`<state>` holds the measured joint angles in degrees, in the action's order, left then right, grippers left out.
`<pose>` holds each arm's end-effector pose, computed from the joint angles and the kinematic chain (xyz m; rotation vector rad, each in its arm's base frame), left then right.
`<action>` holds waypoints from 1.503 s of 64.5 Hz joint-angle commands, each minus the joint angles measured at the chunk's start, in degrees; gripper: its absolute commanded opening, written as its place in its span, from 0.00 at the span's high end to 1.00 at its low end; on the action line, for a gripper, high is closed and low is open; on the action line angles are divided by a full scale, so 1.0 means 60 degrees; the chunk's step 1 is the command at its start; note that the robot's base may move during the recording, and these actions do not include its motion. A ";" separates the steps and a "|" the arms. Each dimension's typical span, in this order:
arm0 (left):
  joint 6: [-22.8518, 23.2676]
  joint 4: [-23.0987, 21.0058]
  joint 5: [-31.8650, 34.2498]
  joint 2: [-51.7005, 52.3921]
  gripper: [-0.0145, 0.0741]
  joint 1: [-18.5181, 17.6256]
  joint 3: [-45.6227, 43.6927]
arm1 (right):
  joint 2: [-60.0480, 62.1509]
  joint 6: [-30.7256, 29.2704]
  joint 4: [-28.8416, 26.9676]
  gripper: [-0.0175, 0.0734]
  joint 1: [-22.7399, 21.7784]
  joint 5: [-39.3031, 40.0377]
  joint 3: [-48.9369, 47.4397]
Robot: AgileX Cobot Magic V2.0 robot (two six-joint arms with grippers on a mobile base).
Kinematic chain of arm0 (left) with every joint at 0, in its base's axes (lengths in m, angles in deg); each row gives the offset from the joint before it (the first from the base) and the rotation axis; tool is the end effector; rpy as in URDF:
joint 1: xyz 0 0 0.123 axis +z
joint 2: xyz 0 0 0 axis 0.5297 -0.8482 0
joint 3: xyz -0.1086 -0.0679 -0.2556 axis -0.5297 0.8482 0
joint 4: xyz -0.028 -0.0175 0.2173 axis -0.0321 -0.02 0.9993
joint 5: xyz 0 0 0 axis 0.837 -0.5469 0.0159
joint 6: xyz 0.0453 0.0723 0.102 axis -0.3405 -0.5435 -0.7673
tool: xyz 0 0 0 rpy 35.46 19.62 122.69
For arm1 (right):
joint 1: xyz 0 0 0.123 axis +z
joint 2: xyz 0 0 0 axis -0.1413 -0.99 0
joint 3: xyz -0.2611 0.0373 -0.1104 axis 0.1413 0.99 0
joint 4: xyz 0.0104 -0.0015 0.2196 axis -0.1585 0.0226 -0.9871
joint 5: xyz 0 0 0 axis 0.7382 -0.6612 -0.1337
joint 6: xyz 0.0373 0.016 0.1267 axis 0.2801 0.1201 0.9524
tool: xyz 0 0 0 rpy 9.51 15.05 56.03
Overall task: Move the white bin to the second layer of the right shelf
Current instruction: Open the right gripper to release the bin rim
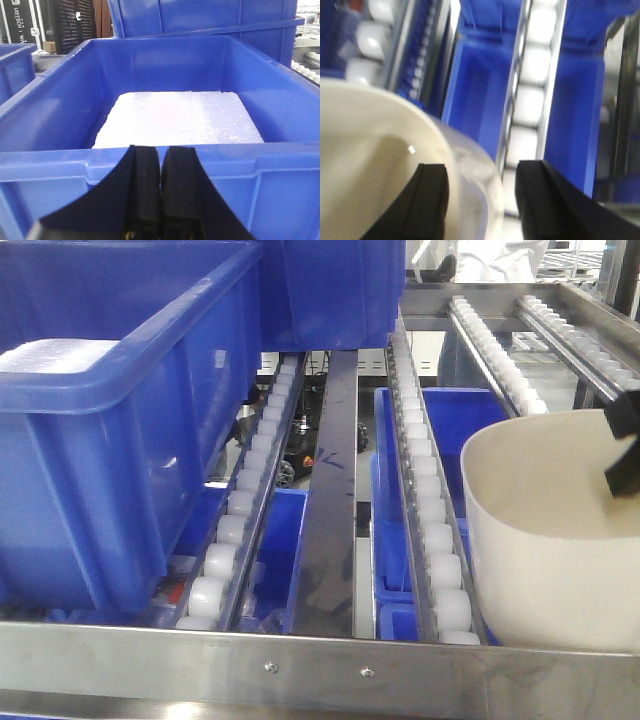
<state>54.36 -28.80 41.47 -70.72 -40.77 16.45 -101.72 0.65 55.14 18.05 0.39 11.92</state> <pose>0.0636 -0.0100 0.2139 0.1348 1.4849 -0.1022 0.2354 0.0418 0.2146 -0.0490 2.3331 0.1588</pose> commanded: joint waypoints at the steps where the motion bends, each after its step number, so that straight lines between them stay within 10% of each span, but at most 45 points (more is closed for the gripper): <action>1: 0.0071 -0.0048 0.0832 0.0126 0.74 -0.0001 0.0317 | 0.0542 -0.0006 0.0012 0.35 -0.0065 0.0716 -0.0528; 29: 0.0071 -0.0048 0.0832 0.0126 0.74 -0.0001 0.0317 | 0.3033 -0.0006 0.0012 0.38 -0.0065 0.0824 -0.0731; 40: 0.0071 -0.0048 0.0832 0.0126 0.74 -0.0001 0.0317 | 0.4717 -0.0006 0.0012 0.77 -0.0155 0.0832 -0.0681; 56: 0.0071 -0.0048 0.0832 0.0126 0.74 -0.0001 0.0317 | 0.6728 -0.0006 0.0012 0.75 -0.1289 0.0789 -0.0084; 97: 0.0071 -0.0048 0.0832 0.0126 0.74 -0.0001 0.0317 | 0.7321 -0.0006 0.0012 0.75 -0.1301 0.0698 0.0476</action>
<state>54.36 -28.80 41.47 -70.72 -40.77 16.45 -57.76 0.75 55.03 10.63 -0.44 16.40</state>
